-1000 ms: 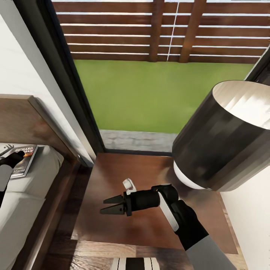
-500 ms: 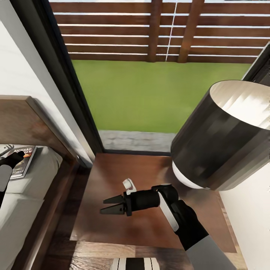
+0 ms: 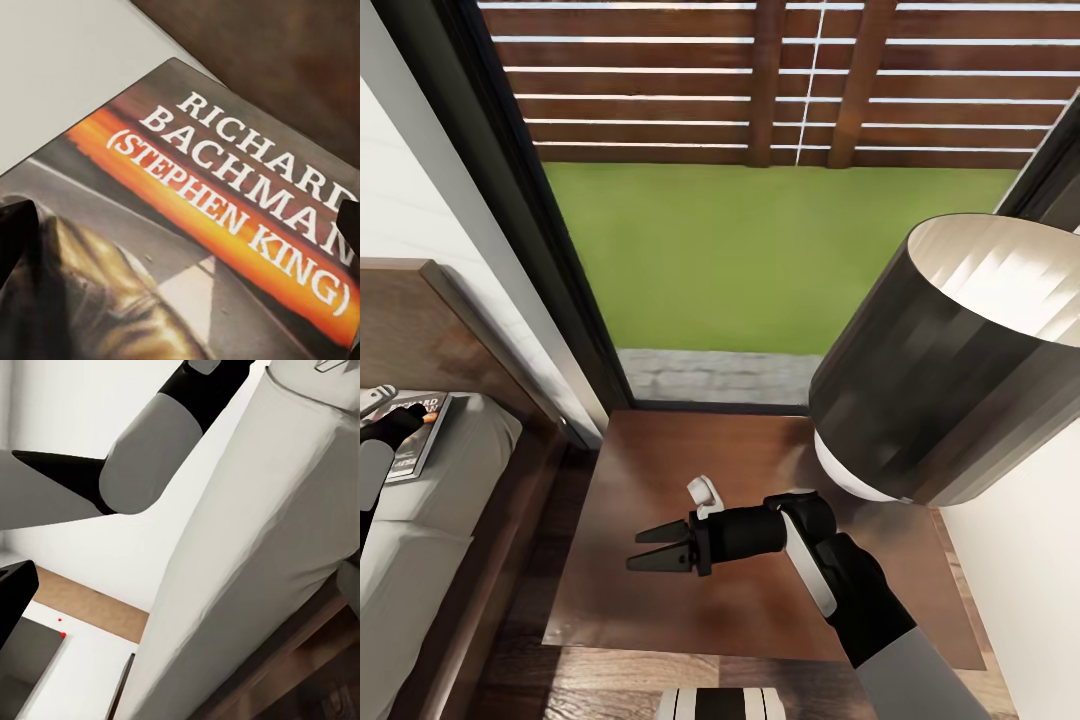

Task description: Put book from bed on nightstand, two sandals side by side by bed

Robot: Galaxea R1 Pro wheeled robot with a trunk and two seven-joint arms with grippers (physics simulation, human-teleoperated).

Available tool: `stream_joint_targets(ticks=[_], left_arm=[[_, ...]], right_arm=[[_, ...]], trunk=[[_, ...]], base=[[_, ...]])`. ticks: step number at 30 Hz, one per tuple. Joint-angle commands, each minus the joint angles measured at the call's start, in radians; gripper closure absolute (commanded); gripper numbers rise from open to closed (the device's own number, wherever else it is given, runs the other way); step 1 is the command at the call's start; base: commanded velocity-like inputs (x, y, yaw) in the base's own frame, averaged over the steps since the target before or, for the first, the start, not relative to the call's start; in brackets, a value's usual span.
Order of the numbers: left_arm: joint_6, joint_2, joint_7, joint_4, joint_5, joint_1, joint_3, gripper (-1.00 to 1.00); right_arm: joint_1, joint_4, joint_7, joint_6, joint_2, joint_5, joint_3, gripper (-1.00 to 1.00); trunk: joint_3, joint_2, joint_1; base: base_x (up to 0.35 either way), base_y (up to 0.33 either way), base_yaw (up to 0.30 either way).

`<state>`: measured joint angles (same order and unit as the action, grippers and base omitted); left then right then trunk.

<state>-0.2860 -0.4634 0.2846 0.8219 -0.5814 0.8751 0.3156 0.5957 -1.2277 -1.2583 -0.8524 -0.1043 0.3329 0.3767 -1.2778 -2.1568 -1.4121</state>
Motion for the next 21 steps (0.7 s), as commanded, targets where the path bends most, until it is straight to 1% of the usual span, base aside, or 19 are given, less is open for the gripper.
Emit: stream_joint_targets(ticks=[1,10,21], left_arm=[[-0.002,0.000,0.004,-0.040,-0.024,-0.001,-0.001,-1.00],[-0.002,0.000,0.004,-0.041,-0.025,-0.001,-0.001,-1.00],[-0.002,0.000,0.004,-0.040,-0.023,-0.001,-0.001,-1.00]], right_arm=[[0.001,0.000,0.000,-0.007,0.000,0.005,0.001,-1.00],[0.000,0.000,0.000,-0.007,0.000,0.005,0.001,-1.00],[0.001,0.000,0.000,-0.007,0.000,0.005,0.001,-1.00]], trunk=[[-0.001,0.000,0.000],[0.005,0.000,0.000],[0.005,0.000,0.000]], base=[[0.000,0.000,0.000],[0.000,0.000,-0.106],[0.000,0.000,-0.009]])
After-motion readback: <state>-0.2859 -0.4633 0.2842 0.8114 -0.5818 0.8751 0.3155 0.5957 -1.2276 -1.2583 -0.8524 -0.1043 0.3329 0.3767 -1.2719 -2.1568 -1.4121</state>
